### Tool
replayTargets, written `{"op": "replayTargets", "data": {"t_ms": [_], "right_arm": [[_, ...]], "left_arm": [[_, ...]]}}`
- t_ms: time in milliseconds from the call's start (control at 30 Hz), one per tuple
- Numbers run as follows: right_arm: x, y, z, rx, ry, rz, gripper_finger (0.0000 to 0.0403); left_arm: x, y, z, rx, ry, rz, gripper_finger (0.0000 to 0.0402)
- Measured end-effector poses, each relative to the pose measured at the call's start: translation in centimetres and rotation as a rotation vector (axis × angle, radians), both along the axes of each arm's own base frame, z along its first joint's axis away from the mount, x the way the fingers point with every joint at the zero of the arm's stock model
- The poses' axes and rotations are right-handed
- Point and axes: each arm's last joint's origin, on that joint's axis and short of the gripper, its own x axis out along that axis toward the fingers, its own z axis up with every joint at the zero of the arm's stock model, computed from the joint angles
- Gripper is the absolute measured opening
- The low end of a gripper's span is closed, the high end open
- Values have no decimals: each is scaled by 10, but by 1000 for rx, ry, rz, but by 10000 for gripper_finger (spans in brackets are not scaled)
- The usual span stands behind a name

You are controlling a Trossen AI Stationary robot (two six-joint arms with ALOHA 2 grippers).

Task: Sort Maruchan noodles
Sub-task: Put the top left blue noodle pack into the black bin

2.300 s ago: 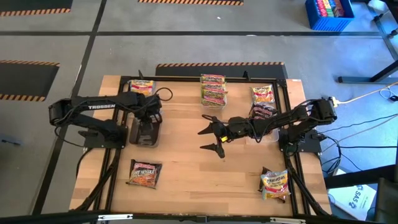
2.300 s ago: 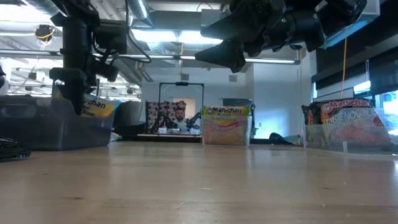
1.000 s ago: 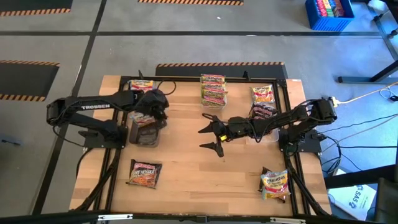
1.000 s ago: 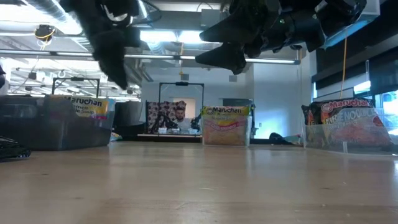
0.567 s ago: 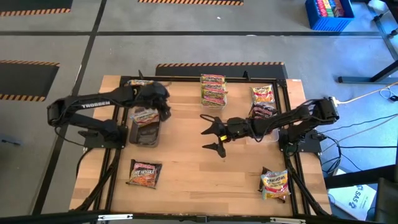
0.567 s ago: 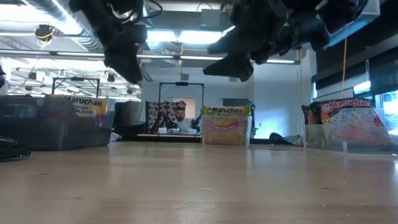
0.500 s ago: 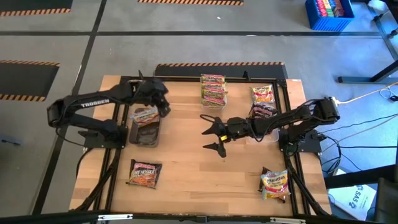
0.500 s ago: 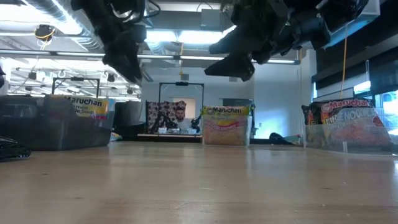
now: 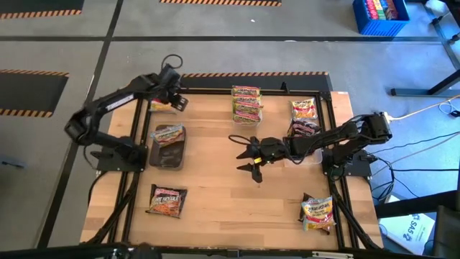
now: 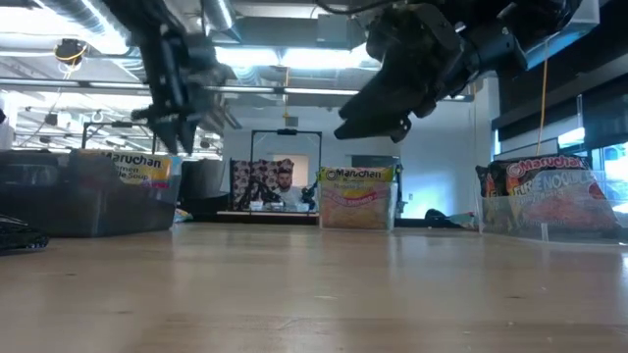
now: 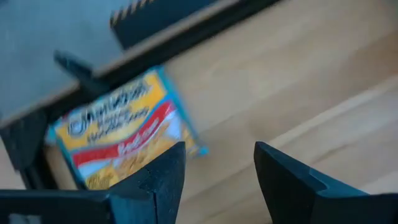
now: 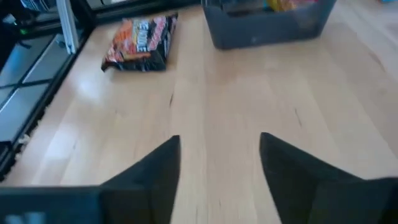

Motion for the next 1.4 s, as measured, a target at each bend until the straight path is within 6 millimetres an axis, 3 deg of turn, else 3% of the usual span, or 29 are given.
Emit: {"op": "replayTargets", "data": {"t_ms": [167,367,700,833,1033,1400], "right_arm": [[0,0,-8,13,47,-20,135],[0,-1,-11,1,58,-41,77],[1,-1,-13,-5,61,-50,40],[1,-1,-13,-5,61,-50,40],[1,-1,-13,-17,61,-44,40],[1,-1,-13,-32,60,-36,40]], "left_arm": [[-7,32,-28,-124,154,112,160],[-3,62,-49,-149,353,189,137],[-11,87,-85,-203,506,268,131],[-8,88,-91,-213,508,244,131],[12,83,-88,-217,428,161,131],[76,58,-76,-213,176,-63,131]]}}
